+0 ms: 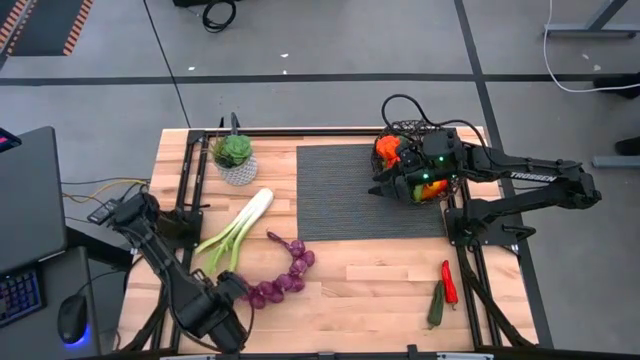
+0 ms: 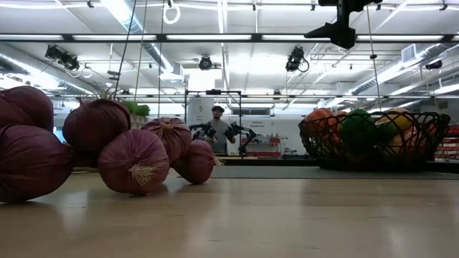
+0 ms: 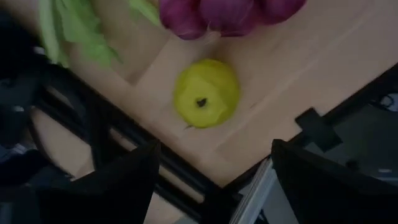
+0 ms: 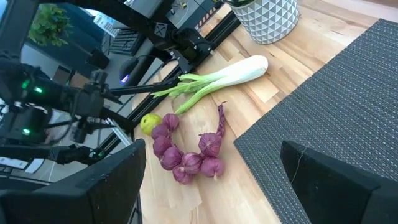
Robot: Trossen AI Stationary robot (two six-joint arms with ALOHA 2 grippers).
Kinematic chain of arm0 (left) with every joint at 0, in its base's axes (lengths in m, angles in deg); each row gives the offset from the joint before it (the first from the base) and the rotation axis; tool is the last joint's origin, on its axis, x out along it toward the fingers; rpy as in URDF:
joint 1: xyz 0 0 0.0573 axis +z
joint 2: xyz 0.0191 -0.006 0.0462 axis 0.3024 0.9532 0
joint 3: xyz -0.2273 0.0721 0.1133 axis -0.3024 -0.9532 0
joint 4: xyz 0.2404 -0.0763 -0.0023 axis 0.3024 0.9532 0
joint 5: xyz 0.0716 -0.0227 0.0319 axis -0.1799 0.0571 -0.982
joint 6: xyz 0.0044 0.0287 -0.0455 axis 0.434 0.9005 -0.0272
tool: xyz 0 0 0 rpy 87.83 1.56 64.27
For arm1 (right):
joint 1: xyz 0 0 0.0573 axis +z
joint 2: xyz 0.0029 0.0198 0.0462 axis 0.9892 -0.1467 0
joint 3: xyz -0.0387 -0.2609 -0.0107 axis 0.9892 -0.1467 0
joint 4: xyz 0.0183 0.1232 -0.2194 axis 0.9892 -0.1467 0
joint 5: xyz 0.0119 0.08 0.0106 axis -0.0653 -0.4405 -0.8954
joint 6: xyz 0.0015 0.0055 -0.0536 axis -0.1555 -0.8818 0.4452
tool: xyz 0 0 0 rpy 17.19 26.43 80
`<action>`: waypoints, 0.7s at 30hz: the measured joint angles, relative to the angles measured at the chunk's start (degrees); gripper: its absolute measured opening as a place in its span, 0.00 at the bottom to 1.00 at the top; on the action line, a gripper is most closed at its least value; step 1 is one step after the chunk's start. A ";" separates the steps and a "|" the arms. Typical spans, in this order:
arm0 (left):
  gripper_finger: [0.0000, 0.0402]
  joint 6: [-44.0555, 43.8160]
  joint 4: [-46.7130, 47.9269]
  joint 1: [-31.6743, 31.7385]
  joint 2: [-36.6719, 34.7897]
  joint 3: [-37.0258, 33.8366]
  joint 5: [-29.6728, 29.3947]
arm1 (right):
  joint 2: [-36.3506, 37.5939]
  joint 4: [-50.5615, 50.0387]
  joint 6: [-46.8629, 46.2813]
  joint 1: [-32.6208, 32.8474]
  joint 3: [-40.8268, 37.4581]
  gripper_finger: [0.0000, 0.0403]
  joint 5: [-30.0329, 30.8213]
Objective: Build produce basket
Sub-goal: Put the green apple into the black basket
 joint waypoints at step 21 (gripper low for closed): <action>0.76 2.96 -21.84 -0.22 -0.79 -21.31 7.22 | 0.00 -0.55 -4.51 0.00 0.00 0.93 0.28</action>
